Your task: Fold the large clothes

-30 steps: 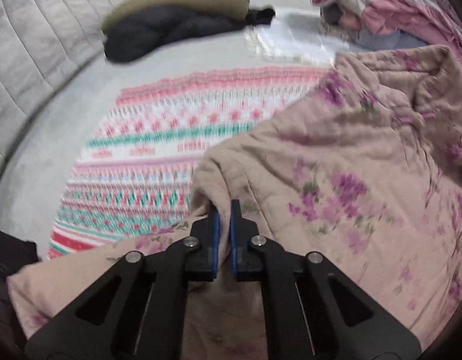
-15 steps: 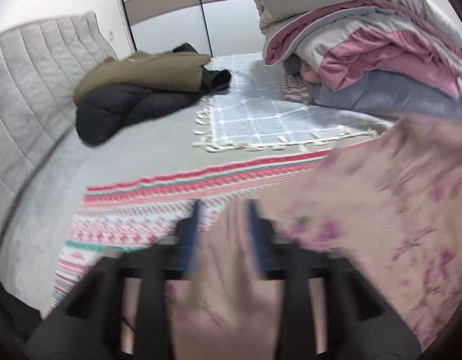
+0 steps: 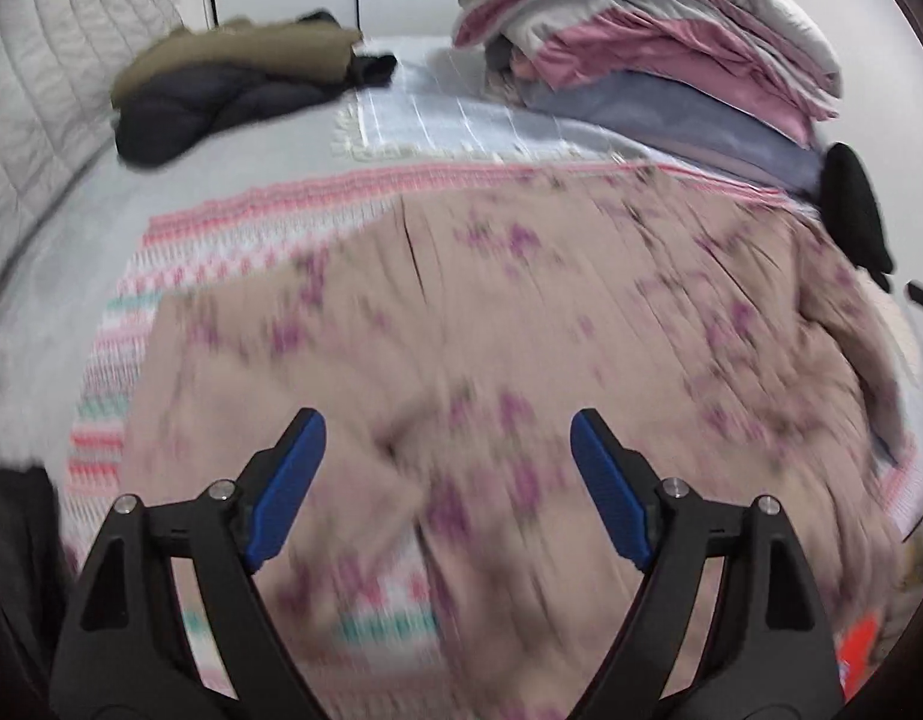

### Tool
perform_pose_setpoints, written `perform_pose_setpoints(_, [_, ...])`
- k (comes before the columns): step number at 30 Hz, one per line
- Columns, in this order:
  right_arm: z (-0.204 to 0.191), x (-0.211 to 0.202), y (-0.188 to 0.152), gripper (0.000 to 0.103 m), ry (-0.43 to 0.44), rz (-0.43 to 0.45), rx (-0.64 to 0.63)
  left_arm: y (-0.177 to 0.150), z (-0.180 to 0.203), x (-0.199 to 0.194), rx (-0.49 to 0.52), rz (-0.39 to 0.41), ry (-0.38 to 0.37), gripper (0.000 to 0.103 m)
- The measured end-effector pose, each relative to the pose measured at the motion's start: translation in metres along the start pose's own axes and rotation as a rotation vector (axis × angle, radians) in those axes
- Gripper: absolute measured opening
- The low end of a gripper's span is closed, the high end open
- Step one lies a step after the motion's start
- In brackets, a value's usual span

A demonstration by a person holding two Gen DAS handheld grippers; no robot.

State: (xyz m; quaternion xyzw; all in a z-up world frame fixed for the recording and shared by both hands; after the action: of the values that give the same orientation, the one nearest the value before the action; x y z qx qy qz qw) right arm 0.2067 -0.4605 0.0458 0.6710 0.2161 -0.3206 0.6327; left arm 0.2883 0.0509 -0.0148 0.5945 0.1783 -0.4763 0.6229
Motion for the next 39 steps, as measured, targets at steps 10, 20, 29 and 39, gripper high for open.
perform_pose_setpoints(10, [0.007,-0.038,-0.119,0.077,0.139,-0.123,0.065,-0.129,0.026,-0.035,-0.151,-0.094,-0.244,0.084])
perform_pose_setpoints(20, [0.066,0.004,-0.210,0.077,0.132,-0.282,0.291,-0.219,0.066,0.009,-0.284,-0.239,-0.455,0.084])
perform_pose_setpoints(29, [0.049,0.030,-0.237,0.054,0.294,-0.264,0.422,-0.225,0.087,0.022,-0.354,-0.147,-0.546,0.030])
perform_pose_setpoints(39, [0.039,-0.091,-0.197,0.015,0.329,-0.083,0.347,-0.184,0.067,-0.125,-0.335,0.162,-0.570,0.015])
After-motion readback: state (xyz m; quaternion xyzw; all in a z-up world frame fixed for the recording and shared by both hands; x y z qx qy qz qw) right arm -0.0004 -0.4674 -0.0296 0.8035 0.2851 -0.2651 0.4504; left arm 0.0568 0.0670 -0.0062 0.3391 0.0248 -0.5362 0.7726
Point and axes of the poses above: each gripper's, at about its wrist camera, not at the fingertips, and x roughly the way its jaws point, z to its right, y to its top, the point moved 4 cm from there along x, roughly the way its jaws point, and after that the axes turned 10 degrees about -y, right-handed, at the moved point
